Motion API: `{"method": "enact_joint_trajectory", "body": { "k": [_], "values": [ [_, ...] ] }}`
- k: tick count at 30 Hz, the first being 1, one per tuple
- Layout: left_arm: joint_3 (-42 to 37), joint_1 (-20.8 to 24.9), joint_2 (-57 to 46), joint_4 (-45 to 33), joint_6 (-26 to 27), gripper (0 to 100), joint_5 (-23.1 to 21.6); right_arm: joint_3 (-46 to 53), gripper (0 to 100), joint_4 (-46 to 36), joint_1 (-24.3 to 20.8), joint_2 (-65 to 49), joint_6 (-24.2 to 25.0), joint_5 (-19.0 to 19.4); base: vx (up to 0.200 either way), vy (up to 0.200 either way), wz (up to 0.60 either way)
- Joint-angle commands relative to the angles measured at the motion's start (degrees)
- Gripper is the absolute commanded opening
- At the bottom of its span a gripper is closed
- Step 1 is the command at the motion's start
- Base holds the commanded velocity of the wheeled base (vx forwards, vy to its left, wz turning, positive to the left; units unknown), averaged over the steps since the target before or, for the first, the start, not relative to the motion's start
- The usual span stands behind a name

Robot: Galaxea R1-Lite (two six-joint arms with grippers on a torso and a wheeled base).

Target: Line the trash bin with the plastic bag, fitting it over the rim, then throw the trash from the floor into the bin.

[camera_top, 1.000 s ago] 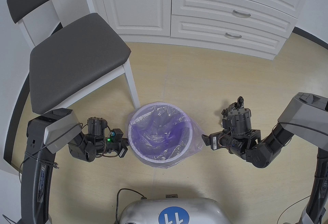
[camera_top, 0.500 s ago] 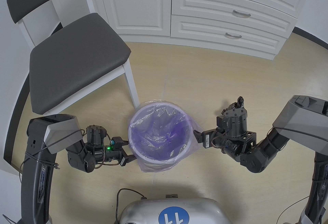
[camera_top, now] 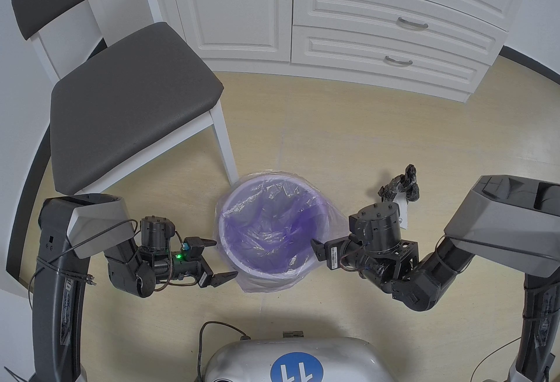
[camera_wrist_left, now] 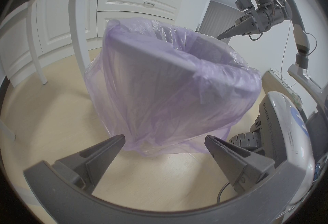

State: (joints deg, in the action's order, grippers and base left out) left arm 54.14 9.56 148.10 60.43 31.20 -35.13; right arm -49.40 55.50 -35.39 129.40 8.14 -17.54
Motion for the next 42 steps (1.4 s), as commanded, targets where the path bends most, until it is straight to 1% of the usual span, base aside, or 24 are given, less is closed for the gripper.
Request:
{"method": "enact_joint_trajectory", "body": {
  "k": [1, 2, 3, 4, 5, 10, 13, 15, 23, 27, 32, 35, 37, 38, 39, 42],
  "values": [
    [-3.2, 0.4, -1.2, 1.9, 1.8, 100, 0.3, -2.5, 100, 0.0, -1.2, 4.6, 0.0, -2.3, 0.0, 0.0, 0.0],
    [-3.7, 0.4, -1.2, 2.1, 2.3, 100, 0.4, -2.7, 100, 0.0, -1.3, 5.1, 0.0, -2.8, 0.0, 0.0, 0.0],
    [-5.3, 0.4, -1.9, 2.9, 3.5, 100, 0.6, -3.9, 100, -0.2, -1.3, 6.2, -0.1, -4.6, 0.0, 0.0, 0.0],
    [-5.3, 0.4, -1.9, 2.9, 3.5, 100, 0.6, -3.9, 100, -0.2, -1.3, 6.2, -0.1, -4.6, 0.0, 0.0, 0.0],
    [-7.5, 0.2, -2.9, 3.2, 4.1, 100, 0.6, -4.7, 100, -0.7, -1.3, 6.8, -0.1, -6.2, 0.0, 0.0, 0.0],
    [-10.5, -0.2, -3.9, 4.9, 4.2, 100, 0.6, -4.6, 100, -0.8, -1.2, 6.7, -0.7, -7.6, 0.0, 0.0, 0.0],
    [-13.0, -0.2, -4.2, 8.2, 4.2, 100, 0.5, -4.1, 100, -1.1, -1.2, 6.7, -2.2, -9.8, 0.0, 0.0, 0.0],
    [-14.4, -0.2, -5.1, 9.7, 4.2, 100, 0.2, -4.0, 100, -1.0, -1.2, 6.7, -2.8, -10.5, 0.0, 0.0, 0.0],
    [-19.9, -0.2, -10.7, 10.0, 4.4, 100, 0.0, -2.6, 100, -0.8, -1.6, 6.3, -3.8, -10.6, 0.0, 0.0, 0.0],
    [-19.2, -0.2, -13.0, 9.9, 3.9, 100, -0.1, -2.9, 100, -0.1, -2.1, 6.1, -3.7, -10.6, 0.0, 0.0, 0.0],
    [-15.6, -0.7, -15.0, 9.0, 2.8, 100, 0.0, -3.2, 100, 1.5, -2.6, 6.5, -3.4, -10.5, 0.0, 0.0, 0.0],
    [-12.0, -0.2, -15.9, 8.2, -0.5, 100, 0.8, -3.3, 100, 2.9, -2.6, 6.7, -3.4, -10.5, 0.0, 0.0, 0.0],
    [-12.0, -0.2, -15.9, 8.2, -0.5, 100, 0.8, -3.3, 100, 2.9, -2.6, 6.7, -3.4, -10.5, 0.0, 0.0, 0.0],
    [-8.4, 1.3, -15.6, 8.1, -4.7, 100, 3.4, -3.3, 100, 2.9, -2.6, 6.6, -3.4, -10.5, 0.0, 0.0, 0.0],
    [-7.5, 1.9, -15.5, 8.2, -5.6, 100, 5.2, -3.3, 100, 2.9, -2.6, 6.6, -3.4, -10.5, 0.0, 0.0, 0.0],
    [-3.1, 4.6, -13.6, 8.0, -9.7, 100, 12.3, -3.3, 100, 2.9, -2.7, 6.6, -3.4, -10.5, 0.0, 0.0, 0.0]
  ]
}}
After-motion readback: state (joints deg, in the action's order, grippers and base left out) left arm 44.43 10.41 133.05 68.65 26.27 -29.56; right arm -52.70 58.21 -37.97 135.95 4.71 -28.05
